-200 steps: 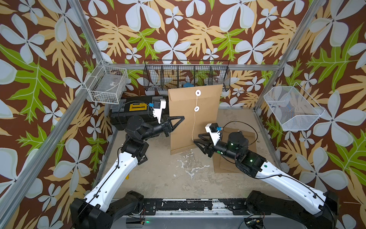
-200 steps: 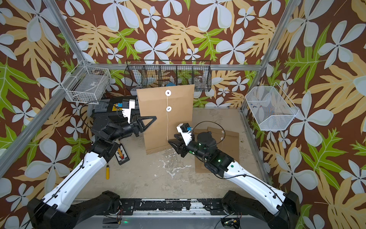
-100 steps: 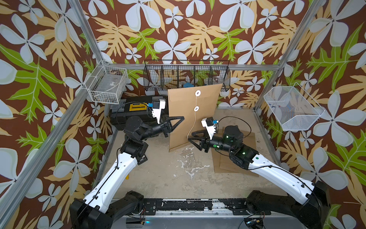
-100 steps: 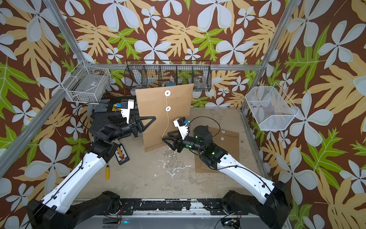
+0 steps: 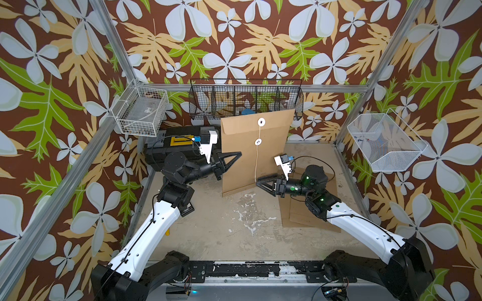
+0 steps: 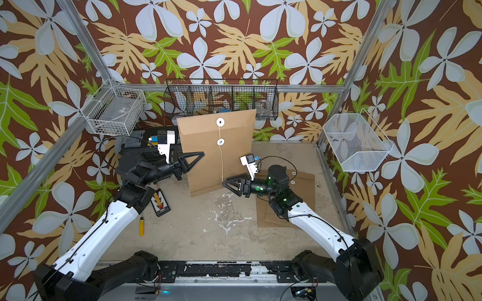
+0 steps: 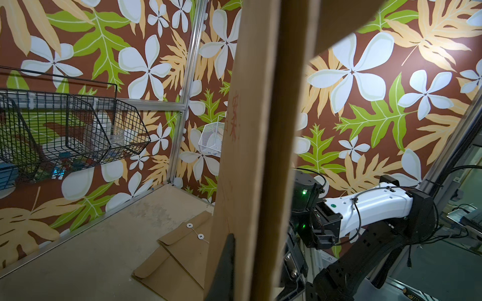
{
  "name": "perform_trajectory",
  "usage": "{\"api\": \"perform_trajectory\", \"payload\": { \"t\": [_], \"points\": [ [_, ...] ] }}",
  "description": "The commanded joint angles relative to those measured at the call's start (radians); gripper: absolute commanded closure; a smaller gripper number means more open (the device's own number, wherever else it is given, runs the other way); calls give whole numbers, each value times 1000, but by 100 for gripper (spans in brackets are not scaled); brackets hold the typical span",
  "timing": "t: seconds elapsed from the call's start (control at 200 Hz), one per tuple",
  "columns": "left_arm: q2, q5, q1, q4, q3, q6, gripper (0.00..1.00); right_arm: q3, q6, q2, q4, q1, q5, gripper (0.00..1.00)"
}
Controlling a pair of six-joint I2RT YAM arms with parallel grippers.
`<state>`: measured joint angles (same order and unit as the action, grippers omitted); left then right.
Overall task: Close the mouth of the file bag
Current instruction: Close the file bag.
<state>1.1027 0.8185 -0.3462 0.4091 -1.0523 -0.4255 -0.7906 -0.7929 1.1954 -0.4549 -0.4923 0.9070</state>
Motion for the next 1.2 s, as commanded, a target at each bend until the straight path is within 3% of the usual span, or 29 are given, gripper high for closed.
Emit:
{"api": "perform_trajectory", "payload": {
  "t": [0.0, 0.135, 0.295, 0.54, 0.811, 1.011, 1.196],
  "points": [
    [8, 0, 2, 57, 12, 12, 100, 9, -19, -18, -26, 44, 79, 41],
    [12, 15, 2, 118, 53, -19, 100, -18, -67, 0, -92, 52, 89, 43],
    [23, 7, 4, 75, 17, 22, 100, -25, -72, 30, -94, 51, 108, 41],
    [28, 10, 4, 76, 7, 40, 100, -42, -224, 95, -247, 49, 145, 36],
    [57, -37, 22, 22, -70, 87, 100, -7, 37, 10, 82, 76, 80, 33],
    [60, -78, 34, -62, -94, 186, 100, 24, 111, -62, 181, 128, 74, 33],
    [69, -27, 34, 30, -72, 99, 100, -10, 105, -60, 177, 127, 53, 37]
  ]
}}
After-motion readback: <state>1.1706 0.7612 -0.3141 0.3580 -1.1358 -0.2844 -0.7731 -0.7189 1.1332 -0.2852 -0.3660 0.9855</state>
